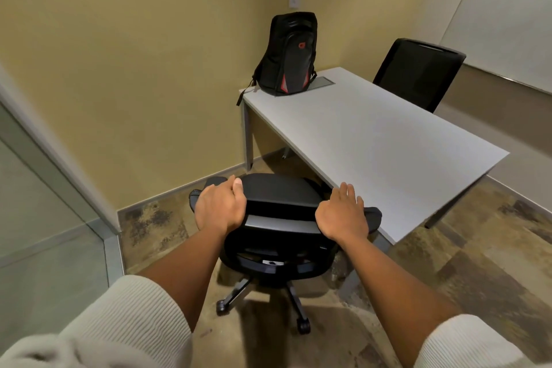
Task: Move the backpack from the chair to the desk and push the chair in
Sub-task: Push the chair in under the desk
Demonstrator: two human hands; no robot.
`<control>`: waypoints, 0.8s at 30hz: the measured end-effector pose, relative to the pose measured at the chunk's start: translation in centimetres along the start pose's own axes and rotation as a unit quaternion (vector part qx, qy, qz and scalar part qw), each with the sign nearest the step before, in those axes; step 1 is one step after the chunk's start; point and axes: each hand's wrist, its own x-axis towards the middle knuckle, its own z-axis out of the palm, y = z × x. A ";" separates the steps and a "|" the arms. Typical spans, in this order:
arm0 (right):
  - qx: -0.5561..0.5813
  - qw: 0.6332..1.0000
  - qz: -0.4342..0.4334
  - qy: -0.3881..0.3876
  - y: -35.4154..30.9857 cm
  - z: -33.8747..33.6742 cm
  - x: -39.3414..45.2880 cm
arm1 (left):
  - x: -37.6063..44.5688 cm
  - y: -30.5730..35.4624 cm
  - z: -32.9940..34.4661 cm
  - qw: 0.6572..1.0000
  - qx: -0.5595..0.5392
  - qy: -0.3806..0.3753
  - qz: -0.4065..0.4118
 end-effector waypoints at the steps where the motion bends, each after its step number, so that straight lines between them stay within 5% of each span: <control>1: -0.005 1.000 0.004 0.000 -0.2 0.0 0.2 | 0.3 0.0 0.1 1.000 -0.002 0.001 0.003; 19: -0.052 0.998 0.028 0.004 -5.4 0.2 7.3 | 12.0 -1.6 1.0 0.996 -0.012 -0.028 0.080; 24: -0.073 0.997 0.012 -0.013 -7.4 0.0 10.9 | 17.2 -1.5 1.3 0.986 -0.009 -0.093 0.139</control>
